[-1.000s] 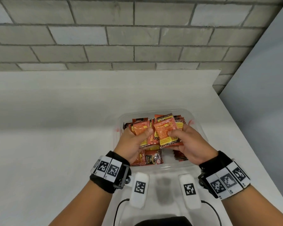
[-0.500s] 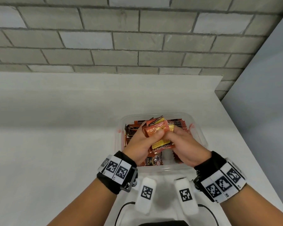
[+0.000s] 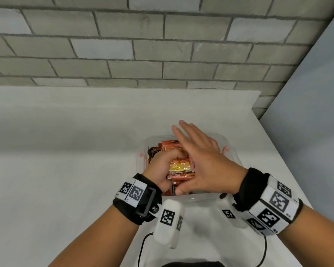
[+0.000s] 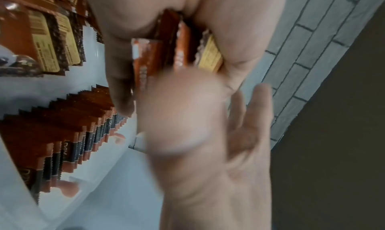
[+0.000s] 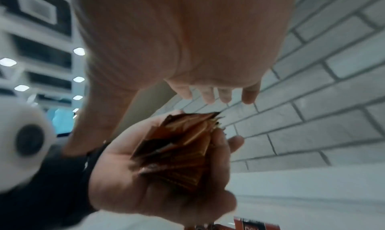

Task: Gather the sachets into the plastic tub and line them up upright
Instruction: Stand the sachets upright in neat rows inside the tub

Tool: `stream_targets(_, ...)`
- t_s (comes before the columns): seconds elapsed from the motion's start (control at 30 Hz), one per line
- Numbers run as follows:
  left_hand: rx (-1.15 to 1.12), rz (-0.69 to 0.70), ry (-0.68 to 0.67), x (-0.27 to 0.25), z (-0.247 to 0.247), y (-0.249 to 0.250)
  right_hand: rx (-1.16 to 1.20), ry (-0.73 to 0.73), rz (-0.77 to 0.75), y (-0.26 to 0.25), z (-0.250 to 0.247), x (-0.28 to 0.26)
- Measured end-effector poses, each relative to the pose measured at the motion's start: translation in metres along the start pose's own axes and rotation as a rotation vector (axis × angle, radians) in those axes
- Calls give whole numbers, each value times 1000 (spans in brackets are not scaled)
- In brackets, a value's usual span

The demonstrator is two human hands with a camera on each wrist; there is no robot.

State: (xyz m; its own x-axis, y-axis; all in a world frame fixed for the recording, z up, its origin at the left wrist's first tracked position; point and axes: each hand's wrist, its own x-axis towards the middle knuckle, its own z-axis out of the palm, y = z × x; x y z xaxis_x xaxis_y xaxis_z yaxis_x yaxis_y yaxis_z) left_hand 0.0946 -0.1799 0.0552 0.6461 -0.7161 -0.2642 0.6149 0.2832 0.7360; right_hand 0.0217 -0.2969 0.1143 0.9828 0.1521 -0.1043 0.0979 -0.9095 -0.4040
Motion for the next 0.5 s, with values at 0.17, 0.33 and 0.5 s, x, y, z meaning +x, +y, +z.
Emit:
stream_targets(0.17,-78,-51,-142,-1,1,2,-261,108,-137,-2,11,6)
stream_targets(0.33,-235,-45,-257,-1,-11,4,55,98,-69,0,2,9)
stream_targets(0.5,-66,-106,-239,2,-14,5,402,24,0,13,3,8)
